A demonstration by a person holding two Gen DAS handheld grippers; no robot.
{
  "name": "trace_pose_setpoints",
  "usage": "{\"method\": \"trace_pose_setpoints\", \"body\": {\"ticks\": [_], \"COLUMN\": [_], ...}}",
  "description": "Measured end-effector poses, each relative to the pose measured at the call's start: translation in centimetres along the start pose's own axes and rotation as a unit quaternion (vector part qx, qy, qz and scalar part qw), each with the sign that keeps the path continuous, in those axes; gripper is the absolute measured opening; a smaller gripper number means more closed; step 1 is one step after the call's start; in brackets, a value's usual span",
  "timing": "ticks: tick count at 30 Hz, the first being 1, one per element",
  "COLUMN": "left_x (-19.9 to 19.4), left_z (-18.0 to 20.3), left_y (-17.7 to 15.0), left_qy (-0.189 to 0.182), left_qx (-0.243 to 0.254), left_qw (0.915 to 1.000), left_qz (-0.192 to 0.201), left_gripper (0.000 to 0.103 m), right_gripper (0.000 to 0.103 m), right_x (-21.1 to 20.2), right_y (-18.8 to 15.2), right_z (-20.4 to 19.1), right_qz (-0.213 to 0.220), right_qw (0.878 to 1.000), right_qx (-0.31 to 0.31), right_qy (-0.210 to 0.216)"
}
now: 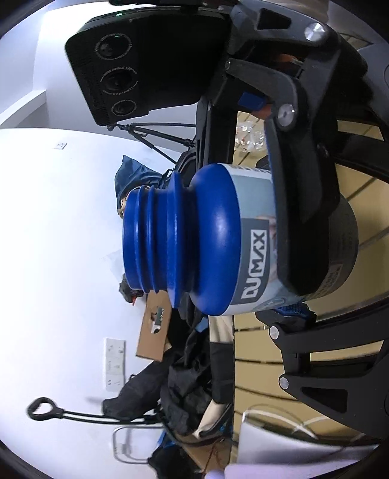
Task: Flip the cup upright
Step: 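Grasp the bottle upright with the right gripper while the left gripper releases it, then lower the upright blue bottle onto the table and open the right gripper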
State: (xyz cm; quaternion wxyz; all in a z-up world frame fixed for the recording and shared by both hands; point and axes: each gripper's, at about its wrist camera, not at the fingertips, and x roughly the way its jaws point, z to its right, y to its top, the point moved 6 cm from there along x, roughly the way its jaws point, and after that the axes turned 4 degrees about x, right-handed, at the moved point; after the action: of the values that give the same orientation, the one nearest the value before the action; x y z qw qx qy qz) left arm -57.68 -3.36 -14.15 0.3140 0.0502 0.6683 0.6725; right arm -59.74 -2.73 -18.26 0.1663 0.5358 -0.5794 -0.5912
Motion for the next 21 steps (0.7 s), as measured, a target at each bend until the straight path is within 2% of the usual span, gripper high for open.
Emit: {"method": "trace_pose_setpoints", "body": {"ticks": [5, 9, 12, 14, 15, 16, 21], "left_x": [-0.8, 1.4, 3.3, 4.7, 5.5, 6.1, 5.9], "left_z": [2.1, 5.2, 6.2, 6.0, 5.7, 5.4, 5.1], "left_y": [-1.5, -4.0, -5.1, -5.5, -5.8, -6.1, -8.2], "left_qy": [-0.011, -0.016, -0.018, -0.017, -0.011, -0.007, 0.016], "left_qx": [0.013, 0.048, 0.052, 0.025, 0.007, -0.001, 0.005], "left_qw": [0.9997, 0.9964, 0.9941, 0.9931, 0.9916, 0.9897, 0.9802], "left_qz": [-0.020, -0.069, -0.094, -0.114, -0.129, -0.143, -0.197], "left_gripper": [0.059, 0.059, 0.059, 0.064, 0.072, 0.076, 0.091], "right_gripper": [0.068, 0.068, 0.068, 0.068, 0.068, 0.068, 0.068], "right_x": [-1.3, -2.6, -2.9, -3.1, -3.1, -3.1, -2.7], "right_y": [-1.9, -6.1, -7.4, -7.6, -7.8, -7.9, -9.4], "right_z": [-1.0, 0.9, 2.5, 3.7, 4.5, 5.2, 7.0], "right_qz": [-0.001, -0.026, -0.043, -0.048, -0.049, -0.050, -0.056], "right_qw": [1.000, 0.997, 0.995, 0.993, 0.991, 0.990, 0.980], "right_qx": [0.019, 0.058, 0.057, 0.059, 0.060, 0.062, 0.053], "right_qy": [-0.014, -0.041, -0.073, -0.091, -0.106, -0.120, -0.183]}}
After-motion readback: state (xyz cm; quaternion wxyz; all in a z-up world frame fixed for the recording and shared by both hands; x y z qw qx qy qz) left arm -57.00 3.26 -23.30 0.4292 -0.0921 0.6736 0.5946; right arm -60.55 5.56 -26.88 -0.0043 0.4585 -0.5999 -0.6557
